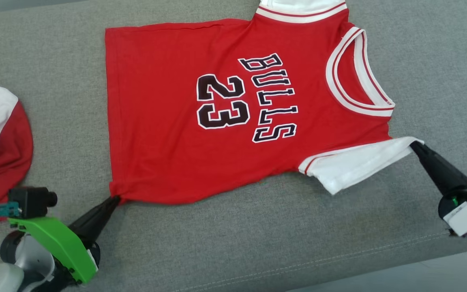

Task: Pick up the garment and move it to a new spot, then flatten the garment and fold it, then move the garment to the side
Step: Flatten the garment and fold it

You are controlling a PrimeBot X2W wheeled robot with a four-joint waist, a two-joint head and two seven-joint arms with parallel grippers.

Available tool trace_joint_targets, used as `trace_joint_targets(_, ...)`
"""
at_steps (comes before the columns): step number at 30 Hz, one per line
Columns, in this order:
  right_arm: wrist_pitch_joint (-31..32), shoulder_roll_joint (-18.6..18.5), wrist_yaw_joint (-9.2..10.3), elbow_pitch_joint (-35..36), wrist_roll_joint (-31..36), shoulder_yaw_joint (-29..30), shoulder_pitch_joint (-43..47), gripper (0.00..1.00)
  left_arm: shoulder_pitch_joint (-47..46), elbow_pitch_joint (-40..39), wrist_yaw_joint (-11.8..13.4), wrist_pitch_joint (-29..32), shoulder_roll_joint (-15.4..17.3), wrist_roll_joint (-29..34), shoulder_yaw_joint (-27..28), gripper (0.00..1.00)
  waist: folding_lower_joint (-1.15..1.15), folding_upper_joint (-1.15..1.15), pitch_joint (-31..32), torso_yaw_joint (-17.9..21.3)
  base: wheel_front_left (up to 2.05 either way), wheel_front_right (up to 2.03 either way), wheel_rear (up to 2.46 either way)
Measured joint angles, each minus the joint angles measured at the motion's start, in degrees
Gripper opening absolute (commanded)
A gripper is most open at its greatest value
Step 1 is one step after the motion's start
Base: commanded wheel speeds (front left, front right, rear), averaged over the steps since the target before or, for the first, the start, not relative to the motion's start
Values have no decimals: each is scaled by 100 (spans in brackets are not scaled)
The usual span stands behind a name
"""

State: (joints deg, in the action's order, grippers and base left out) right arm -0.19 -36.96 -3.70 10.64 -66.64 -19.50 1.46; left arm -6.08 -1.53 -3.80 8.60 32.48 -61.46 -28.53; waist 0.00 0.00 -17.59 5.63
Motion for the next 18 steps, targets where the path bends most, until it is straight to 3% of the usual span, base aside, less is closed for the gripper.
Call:
trace_joint_targets(6,257,-252,247,109,-56,305,-561,0,-433,-294,215,673,354,-405,264,0,0,0,-175,59,0,0,0)
trace_joint_targets(18,761,8,595,-193,-75,94,-1845,0,-1652,-387,642,1929,352,-1215,332,0,0,0,-702,12,0,0,0)
